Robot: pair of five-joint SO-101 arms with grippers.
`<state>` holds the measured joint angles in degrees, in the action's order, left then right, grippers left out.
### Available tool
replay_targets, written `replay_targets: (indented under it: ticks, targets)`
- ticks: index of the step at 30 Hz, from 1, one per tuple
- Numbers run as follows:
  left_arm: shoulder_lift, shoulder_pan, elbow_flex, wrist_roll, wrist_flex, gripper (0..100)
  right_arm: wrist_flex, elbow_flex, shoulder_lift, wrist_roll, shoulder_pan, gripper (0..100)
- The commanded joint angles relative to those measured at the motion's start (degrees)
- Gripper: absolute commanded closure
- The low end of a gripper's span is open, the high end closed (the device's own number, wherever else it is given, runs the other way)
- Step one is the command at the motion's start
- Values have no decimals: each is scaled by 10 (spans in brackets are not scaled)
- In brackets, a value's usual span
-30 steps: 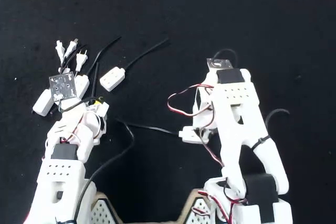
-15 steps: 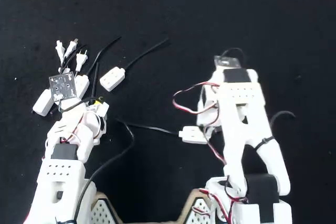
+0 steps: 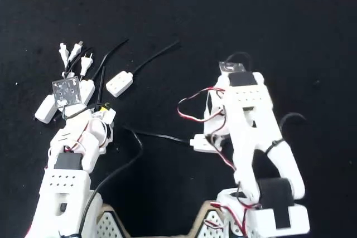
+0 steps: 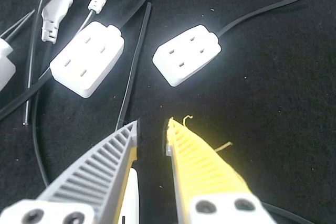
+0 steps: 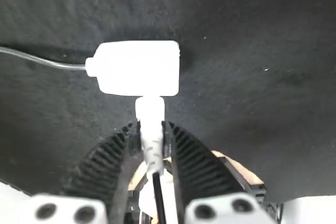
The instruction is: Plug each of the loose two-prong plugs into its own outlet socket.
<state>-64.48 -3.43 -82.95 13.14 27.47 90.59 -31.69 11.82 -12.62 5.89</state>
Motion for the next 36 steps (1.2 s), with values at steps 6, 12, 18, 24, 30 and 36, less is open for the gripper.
replay_targets:
  ticks: [6, 12, 18, 24, 30, 36]
  targets:
    - [-7, -7, 4, 2, -9, 898, -24, 55, -48, 22, -32, 988]
    - [-7, -7, 4, 2, -9, 898, -23, 52, -53, 47, -32, 988]
    - [-7, -7, 4, 2, -9, 898, -24, 33, -53, 47, -33, 988]
    - [-7, -7, 4, 2, -9, 898, -15, 36, -51, 47, -42, 988]
    - [-7, -7, 4, 2, -9, 898, -15, 33, -53, 44, -42, 988]
    - [-7, -7, 4, 2, -9, 898, -14, 32, -53, 38, -42, 988]
